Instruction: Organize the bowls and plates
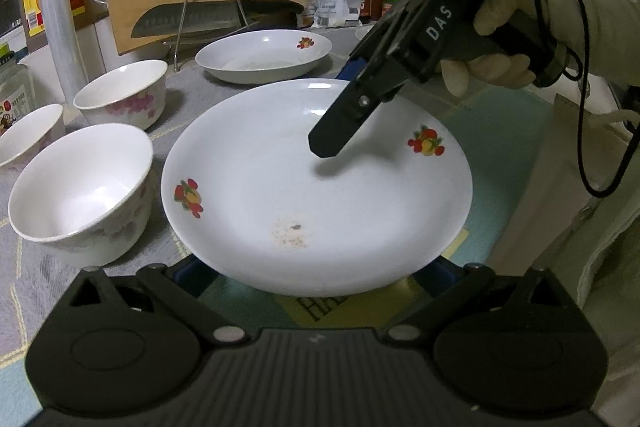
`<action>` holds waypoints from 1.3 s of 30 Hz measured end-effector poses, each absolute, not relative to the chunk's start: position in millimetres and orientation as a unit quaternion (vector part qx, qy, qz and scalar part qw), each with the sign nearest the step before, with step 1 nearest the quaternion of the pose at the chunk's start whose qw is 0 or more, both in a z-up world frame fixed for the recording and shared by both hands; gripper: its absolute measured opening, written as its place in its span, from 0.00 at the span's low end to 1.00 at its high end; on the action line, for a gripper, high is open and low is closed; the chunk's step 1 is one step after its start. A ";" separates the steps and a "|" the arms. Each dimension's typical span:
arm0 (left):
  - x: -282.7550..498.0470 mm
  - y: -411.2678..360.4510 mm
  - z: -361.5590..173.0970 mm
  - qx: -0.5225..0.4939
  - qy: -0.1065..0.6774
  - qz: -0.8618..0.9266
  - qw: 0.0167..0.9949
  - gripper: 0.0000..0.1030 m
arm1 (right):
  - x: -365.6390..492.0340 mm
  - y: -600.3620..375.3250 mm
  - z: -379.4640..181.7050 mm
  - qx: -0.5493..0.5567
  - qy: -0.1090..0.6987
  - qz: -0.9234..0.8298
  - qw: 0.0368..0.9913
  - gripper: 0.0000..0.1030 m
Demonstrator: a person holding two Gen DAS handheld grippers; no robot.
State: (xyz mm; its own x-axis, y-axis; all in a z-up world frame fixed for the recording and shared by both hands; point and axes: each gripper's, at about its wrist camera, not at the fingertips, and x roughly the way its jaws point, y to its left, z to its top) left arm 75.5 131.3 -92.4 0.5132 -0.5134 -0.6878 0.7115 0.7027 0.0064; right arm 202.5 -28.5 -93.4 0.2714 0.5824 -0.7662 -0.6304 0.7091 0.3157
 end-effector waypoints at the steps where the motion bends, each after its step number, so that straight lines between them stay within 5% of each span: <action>1: 74.7 129.9 -91.3 0.146 0.341 -0.356 0.858 0.98 | 201.8 -30.2 -92.4 -0.025 0.467 0.382 0.797 0.92; 39: 85.4 18.8 -67.1 0.167 0.338 -0.353 0.856 0.98 | 202.2 -150.0 -66.0 -0.015 0.442 0.389 0.808 0.92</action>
State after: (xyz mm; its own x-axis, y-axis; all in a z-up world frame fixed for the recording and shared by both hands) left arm 85.4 18.8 -67.1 0.5224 -0.4912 -0.6970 0.7173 0.6951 0.0477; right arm 202.2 -150.0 -66.0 0.3077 0.6153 -0.7258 -0.6421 0.6972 0.3188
